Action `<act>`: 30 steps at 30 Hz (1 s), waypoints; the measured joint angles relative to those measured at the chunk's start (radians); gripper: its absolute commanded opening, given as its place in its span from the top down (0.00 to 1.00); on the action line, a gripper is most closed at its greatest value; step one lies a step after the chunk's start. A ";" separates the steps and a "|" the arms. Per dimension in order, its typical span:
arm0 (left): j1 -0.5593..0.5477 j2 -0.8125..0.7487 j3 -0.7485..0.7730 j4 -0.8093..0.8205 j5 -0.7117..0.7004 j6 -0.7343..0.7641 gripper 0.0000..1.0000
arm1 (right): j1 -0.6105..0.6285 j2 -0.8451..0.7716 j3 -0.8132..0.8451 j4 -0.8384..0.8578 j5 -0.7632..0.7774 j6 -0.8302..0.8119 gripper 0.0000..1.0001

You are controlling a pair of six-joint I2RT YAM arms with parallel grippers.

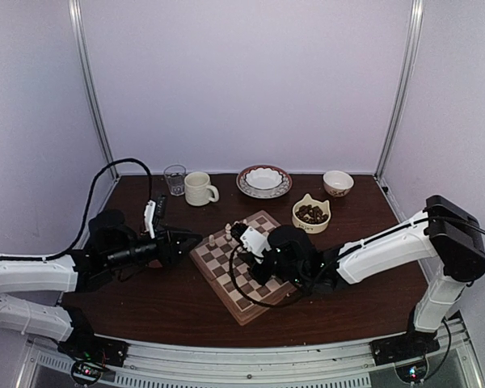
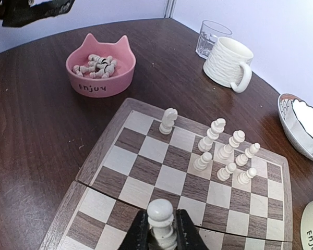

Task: Set up the chess pieces on the board
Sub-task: Pass from the right arm to the left

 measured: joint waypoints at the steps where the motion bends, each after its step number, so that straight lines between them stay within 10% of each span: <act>1: 0.000 0.011 -0.001 0.019 -0.008 0.004 0.40 | -0.005 -0.005 -0.005 0.010 -0.004 0.011 0.92; 11: -0.003 0.183 -0.023 0.140 0.040 0.060 0.61 | -0.014 -0.018 -0.034 0.069 -0.056 0.090 0.91; 30: -0.055 0.414 0.014 0.411 0.187 0.026 0.68 | -0.014 -0.031 -0.067 0.145 -0.245 0.114 0.91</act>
